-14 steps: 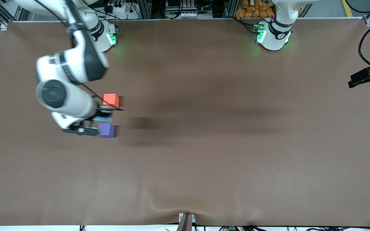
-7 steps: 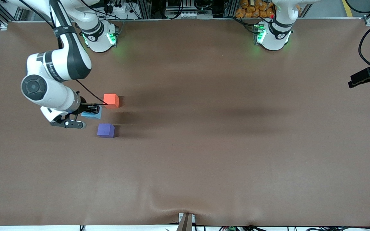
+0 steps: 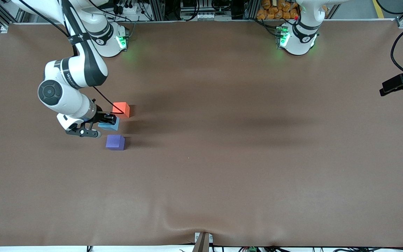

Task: Place blue block between orange and purple blocks
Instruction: 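Lower the blue cube between the orange and purple cubes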

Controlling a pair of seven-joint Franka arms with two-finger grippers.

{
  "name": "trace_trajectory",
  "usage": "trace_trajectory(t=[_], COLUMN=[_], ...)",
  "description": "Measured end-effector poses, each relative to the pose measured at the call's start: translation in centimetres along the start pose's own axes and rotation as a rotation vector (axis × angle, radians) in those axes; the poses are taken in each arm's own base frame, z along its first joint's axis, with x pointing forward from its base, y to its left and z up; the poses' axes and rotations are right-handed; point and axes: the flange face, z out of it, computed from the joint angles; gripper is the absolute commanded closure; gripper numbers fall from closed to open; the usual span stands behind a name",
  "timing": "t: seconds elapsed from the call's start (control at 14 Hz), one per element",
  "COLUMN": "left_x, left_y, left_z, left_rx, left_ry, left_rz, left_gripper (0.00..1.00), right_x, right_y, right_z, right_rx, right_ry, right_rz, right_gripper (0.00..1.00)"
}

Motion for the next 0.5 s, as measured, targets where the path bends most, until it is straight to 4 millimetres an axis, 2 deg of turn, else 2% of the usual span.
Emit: trace_trajectory(t=[0.5], left_x=[0.2], left_y=[0.0], left_z=[0.3], left_rx=[0.000], left_ry=[-0.006], left_rz=[0.000], left_gripper=[0.00], right_x=[-0.3], right_y=[-1.4], right_z=[3.2], right_rx=[-0.006], right_ry=[-0.003], right_rz=[-0.045], right_gripper=[1.00])
